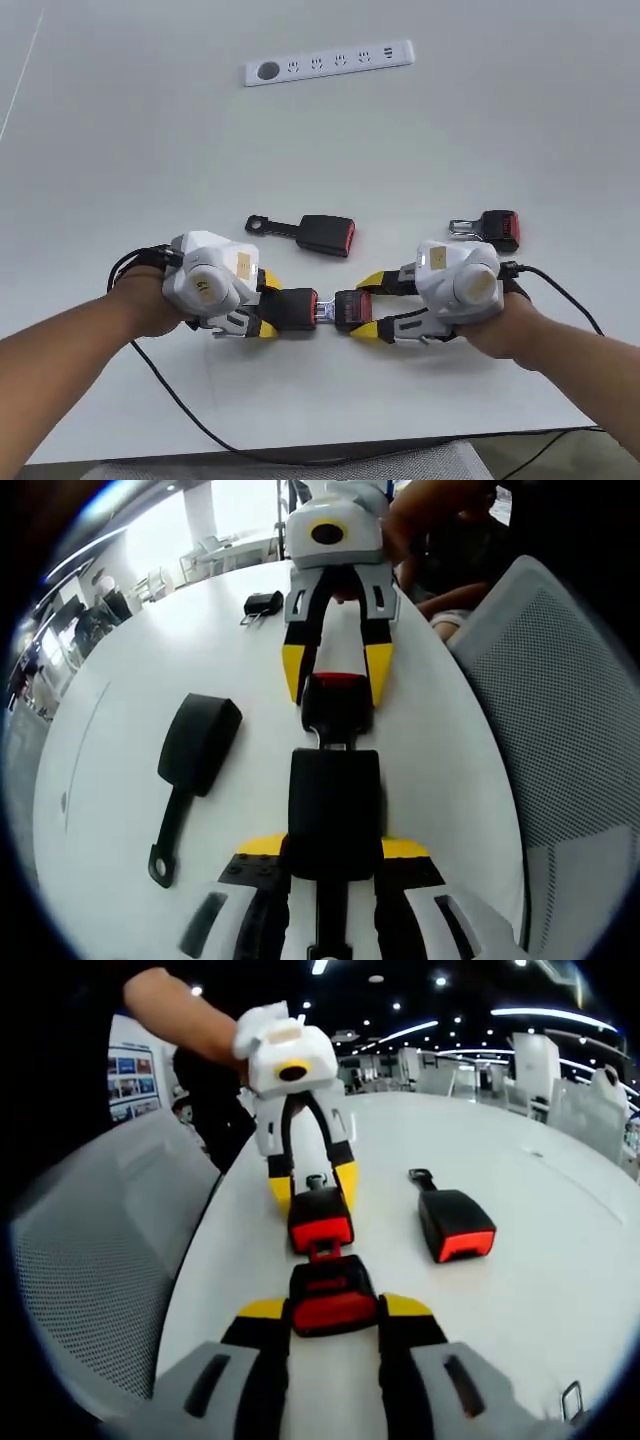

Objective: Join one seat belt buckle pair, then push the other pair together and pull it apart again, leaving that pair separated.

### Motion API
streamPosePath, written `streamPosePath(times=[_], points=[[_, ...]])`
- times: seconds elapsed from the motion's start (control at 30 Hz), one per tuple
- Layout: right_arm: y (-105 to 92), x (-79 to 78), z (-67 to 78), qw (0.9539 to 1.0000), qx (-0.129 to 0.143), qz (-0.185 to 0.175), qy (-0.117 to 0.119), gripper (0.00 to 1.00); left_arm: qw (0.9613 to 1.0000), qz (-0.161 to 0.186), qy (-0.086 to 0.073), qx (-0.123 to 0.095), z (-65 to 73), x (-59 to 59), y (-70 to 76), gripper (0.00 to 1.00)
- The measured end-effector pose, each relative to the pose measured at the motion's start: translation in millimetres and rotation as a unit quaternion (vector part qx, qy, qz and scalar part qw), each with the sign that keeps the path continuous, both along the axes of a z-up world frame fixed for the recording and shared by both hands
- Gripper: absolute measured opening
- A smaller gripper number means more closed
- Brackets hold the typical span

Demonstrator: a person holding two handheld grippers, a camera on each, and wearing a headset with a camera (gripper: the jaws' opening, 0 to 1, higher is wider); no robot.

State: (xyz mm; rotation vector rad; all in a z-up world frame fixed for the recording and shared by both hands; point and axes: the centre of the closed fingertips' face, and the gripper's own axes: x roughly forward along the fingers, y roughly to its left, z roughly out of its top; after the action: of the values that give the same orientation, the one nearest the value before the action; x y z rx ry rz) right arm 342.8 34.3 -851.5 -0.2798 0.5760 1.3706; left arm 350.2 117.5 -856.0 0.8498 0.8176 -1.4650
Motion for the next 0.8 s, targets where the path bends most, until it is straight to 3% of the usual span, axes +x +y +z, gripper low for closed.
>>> streamPosePath(times=[0.37, 0.8], points=[[20.1, -3.4, -0.3, 0.9999, -0.009, -0.008, 0.001, 0.33, 0.9995, -0.023, -0.005, 0.019, -1.0, -1.4, -1.1, 0.33], [17.8, -4.3, -1.3, 0.9995, -0.031, -0.008, 0.001, 0.33, 0.9996, -0.016, -0.001, 0.023, -2.1, -0.8, -0.4, 0.33]])
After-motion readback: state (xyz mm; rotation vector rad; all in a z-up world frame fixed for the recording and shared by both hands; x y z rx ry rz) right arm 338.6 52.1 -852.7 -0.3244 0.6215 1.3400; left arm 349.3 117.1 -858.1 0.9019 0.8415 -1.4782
